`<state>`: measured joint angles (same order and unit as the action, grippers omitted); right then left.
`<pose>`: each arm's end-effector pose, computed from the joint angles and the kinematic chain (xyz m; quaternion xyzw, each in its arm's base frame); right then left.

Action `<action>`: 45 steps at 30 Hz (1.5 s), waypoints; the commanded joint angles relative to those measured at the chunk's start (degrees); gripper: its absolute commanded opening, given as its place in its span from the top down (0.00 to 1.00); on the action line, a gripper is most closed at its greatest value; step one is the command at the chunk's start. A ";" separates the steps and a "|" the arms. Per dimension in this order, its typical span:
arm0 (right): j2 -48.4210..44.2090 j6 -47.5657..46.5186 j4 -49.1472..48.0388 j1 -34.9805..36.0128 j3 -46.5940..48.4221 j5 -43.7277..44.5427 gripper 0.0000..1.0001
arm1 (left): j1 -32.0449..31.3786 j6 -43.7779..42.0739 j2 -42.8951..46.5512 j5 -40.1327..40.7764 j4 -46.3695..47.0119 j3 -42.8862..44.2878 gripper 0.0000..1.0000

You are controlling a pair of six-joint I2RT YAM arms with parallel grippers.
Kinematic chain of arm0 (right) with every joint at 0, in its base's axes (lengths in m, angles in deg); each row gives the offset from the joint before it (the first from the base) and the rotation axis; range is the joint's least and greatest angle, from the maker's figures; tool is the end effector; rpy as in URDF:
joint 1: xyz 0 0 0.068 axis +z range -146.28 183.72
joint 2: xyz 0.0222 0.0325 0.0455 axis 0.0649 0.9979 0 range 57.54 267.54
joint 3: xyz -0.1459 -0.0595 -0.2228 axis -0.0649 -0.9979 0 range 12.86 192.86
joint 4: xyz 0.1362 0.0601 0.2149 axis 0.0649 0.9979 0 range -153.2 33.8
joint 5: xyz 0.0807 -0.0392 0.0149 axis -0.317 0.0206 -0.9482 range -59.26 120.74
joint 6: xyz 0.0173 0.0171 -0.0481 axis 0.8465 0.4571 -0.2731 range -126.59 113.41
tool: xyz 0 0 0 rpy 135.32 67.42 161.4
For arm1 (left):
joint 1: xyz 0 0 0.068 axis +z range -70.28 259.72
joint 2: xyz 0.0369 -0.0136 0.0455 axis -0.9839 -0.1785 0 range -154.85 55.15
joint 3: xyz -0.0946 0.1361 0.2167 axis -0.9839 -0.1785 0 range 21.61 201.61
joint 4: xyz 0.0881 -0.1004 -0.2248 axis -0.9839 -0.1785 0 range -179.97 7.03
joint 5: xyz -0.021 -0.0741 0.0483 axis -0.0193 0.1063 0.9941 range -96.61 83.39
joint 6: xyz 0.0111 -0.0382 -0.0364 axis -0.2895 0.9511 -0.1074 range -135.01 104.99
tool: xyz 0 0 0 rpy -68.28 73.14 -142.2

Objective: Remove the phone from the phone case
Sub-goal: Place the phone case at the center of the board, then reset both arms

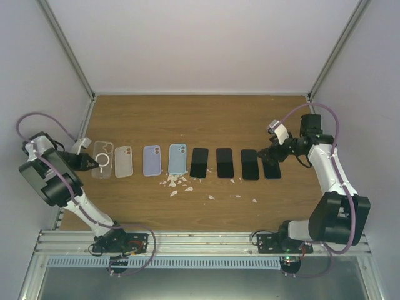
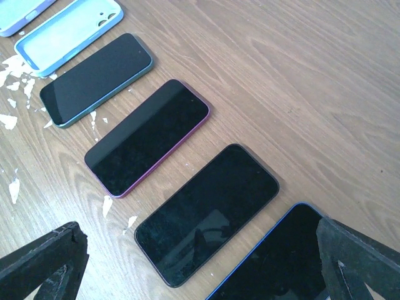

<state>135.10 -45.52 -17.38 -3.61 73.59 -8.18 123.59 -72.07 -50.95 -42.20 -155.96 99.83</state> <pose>0.2625 -0.0113 0.2675 -0.3252 0.8601 0.2101 0.3322 0.2440 0.2058 0.2044 0.0801 0.9449 -0.2632 0.1772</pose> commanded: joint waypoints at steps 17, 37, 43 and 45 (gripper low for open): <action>0.60 0.98 -1.67 0.76 -2.43 -0.77 0.00 | -0.69 12.93 -9.40 11.50 15.07 2.03 0.79; -2.38 3.02 -1.45 0.76 0.88 -0.98 0.00 | -9.79 16.51 5.19 9.44 11.45 10.17 0.01; -3.54 5.20 -2.16 0.74 4.60 -0.82 0.00 | -21.29 22.54 7.83 9.03 9.12 19.52 0.01; -3.64 6.29 -2.64 0.74 5.95 -0.86 0.00 | -26.02 25.19 9.61 10.55 11.29 20.98 0.01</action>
<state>132.80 -41.81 -18.28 -3.35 76.26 -8.20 104.82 -52.53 -45.93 -31.60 -144.75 117.40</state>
